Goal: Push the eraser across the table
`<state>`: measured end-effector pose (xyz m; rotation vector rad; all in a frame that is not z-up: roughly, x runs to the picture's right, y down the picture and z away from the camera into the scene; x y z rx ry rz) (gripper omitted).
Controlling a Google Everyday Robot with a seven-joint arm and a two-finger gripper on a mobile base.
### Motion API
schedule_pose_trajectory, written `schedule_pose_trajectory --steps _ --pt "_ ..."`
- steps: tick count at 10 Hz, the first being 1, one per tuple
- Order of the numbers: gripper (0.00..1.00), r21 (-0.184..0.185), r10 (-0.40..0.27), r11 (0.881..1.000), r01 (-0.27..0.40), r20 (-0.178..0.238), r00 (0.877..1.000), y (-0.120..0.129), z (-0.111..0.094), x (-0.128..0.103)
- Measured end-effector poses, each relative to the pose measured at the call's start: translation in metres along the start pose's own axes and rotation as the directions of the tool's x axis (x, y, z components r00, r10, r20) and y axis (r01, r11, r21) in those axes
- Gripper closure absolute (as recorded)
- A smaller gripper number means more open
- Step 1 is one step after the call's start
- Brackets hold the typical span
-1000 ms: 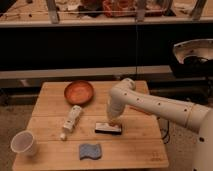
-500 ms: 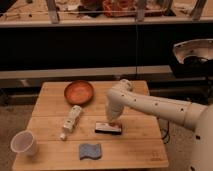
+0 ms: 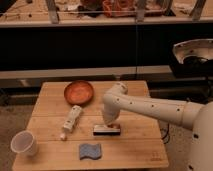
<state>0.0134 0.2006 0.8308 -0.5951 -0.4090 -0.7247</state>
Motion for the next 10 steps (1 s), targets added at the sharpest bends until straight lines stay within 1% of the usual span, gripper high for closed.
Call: schedule_pose_trajectory --steps 1,3,7,10 --pt "1.0 0.006 -0.013 1.0 0.013 0.0 1.0 0.001 0.0 -0.002" --pt "1.0 0.003 -0.04 0.999 0.04 -0.001 0.999 0.001 0.001 -0.006" --pt "1.0 0.01 -0.074 0.997 0.074 0.002 0.997 -0.001 0.002 -0.01" --pt "1.0 0.012 -0.082 0.997 0.082 0.002 0.997 -0.001 0.002 -0.012"
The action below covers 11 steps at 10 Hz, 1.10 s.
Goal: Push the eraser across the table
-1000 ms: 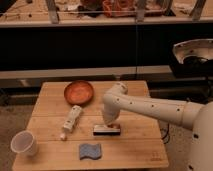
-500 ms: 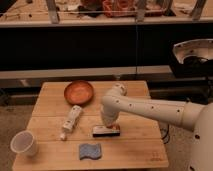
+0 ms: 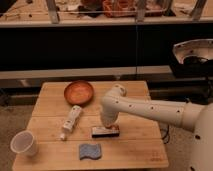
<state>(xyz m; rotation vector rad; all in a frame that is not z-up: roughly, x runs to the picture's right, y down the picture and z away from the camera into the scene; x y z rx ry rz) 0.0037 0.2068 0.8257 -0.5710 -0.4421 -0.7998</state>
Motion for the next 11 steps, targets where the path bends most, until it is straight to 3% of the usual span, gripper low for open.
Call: schedule_pose_trajectory --steps 11 --pt "1.0 0.008 -0.084 0.996 0.084 0.006 0.996 -0.003 0.002 -0.019"
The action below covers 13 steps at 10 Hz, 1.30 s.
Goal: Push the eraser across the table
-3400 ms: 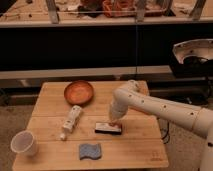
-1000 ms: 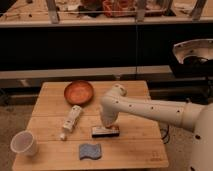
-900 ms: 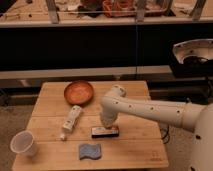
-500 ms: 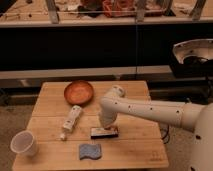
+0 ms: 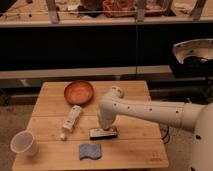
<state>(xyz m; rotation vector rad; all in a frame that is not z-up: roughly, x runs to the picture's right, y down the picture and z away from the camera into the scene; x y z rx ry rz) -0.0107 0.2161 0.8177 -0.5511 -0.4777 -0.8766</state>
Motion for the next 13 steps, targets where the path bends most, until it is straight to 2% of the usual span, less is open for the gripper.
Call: schedule_pose_trajectory --steps 2,6,7,11,13 --pt "1.0 0.001 -0.061 0.998 0.061 0.004 0.998 -0.0002 0.0024 -0.0035" --pt "1.0 0.003 -0.07 0.998 0.07 0.006 0.998 -0.0002 0.0006 -0.0052" --pt "1.0 0.004 -0.12 0.993 0.12 0.008 0.993 -0.0005 0.0027 -0.0058" --pt "1.0 0.007 -0.133 0.991 0.133 0.008 0.991 -0.001 0.0003 -0.007" --pt "1.0 0.009 -0.182 0.983 0.182 0.008 0.983 -0.0031 0.0028 -0.0105"
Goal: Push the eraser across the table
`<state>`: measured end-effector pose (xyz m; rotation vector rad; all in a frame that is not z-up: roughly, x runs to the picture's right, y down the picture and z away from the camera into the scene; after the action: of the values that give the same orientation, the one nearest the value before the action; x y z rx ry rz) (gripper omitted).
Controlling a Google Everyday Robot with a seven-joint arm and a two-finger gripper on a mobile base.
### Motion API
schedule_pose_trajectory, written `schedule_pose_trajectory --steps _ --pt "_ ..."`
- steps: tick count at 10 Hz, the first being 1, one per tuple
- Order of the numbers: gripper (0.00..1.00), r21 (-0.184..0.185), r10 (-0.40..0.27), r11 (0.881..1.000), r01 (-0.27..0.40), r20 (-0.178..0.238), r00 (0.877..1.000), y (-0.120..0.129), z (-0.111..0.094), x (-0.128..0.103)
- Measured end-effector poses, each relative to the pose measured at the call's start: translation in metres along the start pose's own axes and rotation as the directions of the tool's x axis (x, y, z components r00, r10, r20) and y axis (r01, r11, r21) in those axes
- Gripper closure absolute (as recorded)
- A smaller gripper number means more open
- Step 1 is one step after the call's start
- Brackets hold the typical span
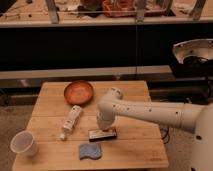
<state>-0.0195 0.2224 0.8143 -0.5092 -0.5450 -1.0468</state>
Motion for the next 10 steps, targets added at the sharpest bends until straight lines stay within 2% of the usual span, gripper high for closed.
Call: schedule_pose_trajectory --steps 3,5,9,10 --pt "1.0 0.003 -0.003 1.0 0.003 0.002 1.0 -0.0007 -0.0016 -0.001" --pt "1.0 0.005 -0.065 0.998 0.065 0.005 0.998 -0.0061 0.0023 -0.0034" --pt "1.0 0.005 -0.07 0.998 0.07 0.008 0.998 -0.0056 0.0 -0.0054" --pt "1.0 0.002 -0.104 0.995 0.104 0.007 0.995 -0.0079 0.0024 -0.0068"
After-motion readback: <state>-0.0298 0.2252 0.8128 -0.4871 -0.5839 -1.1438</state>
